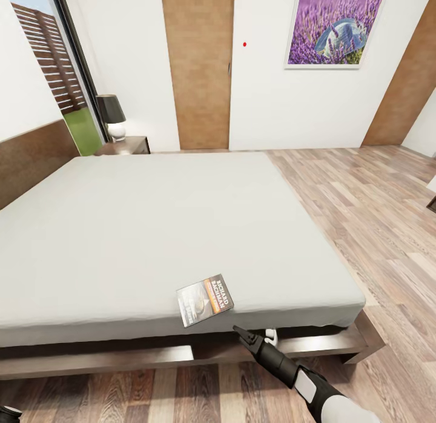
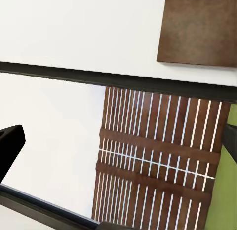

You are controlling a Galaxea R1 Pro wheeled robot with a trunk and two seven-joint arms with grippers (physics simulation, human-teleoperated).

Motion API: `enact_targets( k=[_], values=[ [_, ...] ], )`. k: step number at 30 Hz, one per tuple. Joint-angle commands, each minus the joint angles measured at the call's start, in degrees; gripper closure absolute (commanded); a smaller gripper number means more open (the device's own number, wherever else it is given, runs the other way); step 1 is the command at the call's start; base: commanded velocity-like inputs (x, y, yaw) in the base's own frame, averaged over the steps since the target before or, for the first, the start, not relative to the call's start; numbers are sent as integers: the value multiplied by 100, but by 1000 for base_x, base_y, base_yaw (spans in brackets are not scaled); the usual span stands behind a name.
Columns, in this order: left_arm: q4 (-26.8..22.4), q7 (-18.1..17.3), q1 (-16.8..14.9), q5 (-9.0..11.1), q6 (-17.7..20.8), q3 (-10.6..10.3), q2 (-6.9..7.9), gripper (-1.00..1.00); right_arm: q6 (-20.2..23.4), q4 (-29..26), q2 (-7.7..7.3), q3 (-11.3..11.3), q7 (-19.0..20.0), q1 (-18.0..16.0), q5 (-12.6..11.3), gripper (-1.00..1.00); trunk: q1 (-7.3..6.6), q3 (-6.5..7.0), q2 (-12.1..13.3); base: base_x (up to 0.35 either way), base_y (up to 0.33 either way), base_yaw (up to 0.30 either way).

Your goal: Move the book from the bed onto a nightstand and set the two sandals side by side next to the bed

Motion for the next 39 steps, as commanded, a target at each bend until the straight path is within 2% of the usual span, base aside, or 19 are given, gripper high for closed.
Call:
enact_targets(
  k=[1, 39],
  values=[
    [-7, 38, -5, 60, 60, -48, 8, -100, 57, 9, 4, -50, 18, -2, 46, -100, -1, -5, -2, 0, 0, 0],
    [-8, 47, -5, 69, 62, -48, 9, -100, 56, 106, 44, -30, 0, -2, 53, -100, -1, -5, -2, 0, 0, 0]
  ],
)
